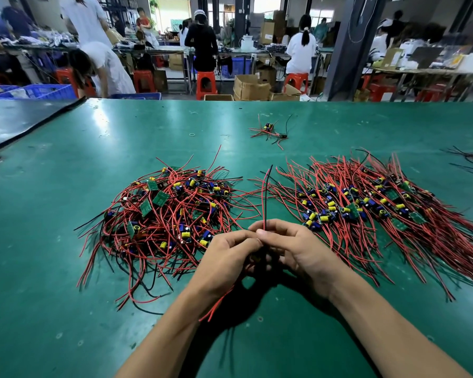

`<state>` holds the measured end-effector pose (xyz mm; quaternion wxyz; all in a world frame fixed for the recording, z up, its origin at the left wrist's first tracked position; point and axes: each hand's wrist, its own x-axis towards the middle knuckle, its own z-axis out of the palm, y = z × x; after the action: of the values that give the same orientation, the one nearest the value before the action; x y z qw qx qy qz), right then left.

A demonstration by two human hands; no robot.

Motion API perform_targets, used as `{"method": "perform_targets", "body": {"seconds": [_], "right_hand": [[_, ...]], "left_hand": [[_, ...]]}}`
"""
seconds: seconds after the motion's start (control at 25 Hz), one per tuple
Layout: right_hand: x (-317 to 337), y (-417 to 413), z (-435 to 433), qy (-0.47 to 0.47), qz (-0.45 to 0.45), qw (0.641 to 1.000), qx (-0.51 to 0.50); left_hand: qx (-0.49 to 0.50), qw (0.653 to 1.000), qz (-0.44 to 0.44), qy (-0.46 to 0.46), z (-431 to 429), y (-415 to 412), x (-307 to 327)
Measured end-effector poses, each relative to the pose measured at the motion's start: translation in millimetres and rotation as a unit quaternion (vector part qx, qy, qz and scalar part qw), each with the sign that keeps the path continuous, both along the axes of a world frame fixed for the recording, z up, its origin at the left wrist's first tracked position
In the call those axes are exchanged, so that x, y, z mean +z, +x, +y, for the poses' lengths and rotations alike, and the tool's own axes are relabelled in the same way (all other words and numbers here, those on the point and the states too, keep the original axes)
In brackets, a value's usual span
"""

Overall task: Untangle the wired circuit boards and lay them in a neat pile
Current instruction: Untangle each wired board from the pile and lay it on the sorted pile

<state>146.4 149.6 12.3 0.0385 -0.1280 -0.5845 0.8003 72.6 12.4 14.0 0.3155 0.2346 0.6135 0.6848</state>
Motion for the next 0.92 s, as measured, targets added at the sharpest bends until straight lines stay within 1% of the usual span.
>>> {"method": "perform_targets", "body": {"seconds": [0.08, 0.16, 0.2, 0.24, 0.32, 0.4, 0.6, 0.76, 0.92], "right_hand": [[0.5, 1.7, 1.5, -0.02, 0.011, 0.999, 0.029], [-1.4, 0.4, -0.5, -0.058, 0.023, 0.998, 0.004], [-2.5, -1.2, -2.3, -0.056, 0.03, 0.998, -0.027], [-4.1, -2.7, -3.5, -0.033, 0.043, 0.996, -0.065], [-6.0, -5.4, -4.9, 0.046, 0.082, 0.987, -0.131], [-7.3, -8.1, -4.8, 0.108, 0.104, 0.973, -0.175], [-14.3, -13.8, 7.4, 0.188, 0.101, 0.942, -0.258], [-15.1, -16.7, 21.9, 0.2, 0.112, 0.917, -0.328], [-15.1, -15.8, 27.4, 0.243, 0.095, 0.887, -0.382]], "left_hand": [[-0.003, 0.999, -0.032, 0.014, -0.9, -0.2, 1.5], [-0.005, 0.998, -0.061, 0.022, -1.5, -0.2, 3.1], [-0.006, 0.997, -0.072, 0.026, -1.6, -0.4, 3.9], [-0.005, 0.996, -0.081, 0.028, -2.1, -1.0, 4.4], [0.0, 0.996, -0.086, 0.031, -2.0, -2.1, 5.2], [0.007, 0.996, -0.083, 0.028, -1.6, -1.6, 5.8], [-0.001, 0.997, -0.079, 0.019, -1.4, 1.2, 7.1], [-0.015, 0.998, -0.059, -0.005, -2.3, 2.1, 8.9], [-0.008, 0.998, -0.056, -0.01, -0.4, 3.1, 7.7]]}}
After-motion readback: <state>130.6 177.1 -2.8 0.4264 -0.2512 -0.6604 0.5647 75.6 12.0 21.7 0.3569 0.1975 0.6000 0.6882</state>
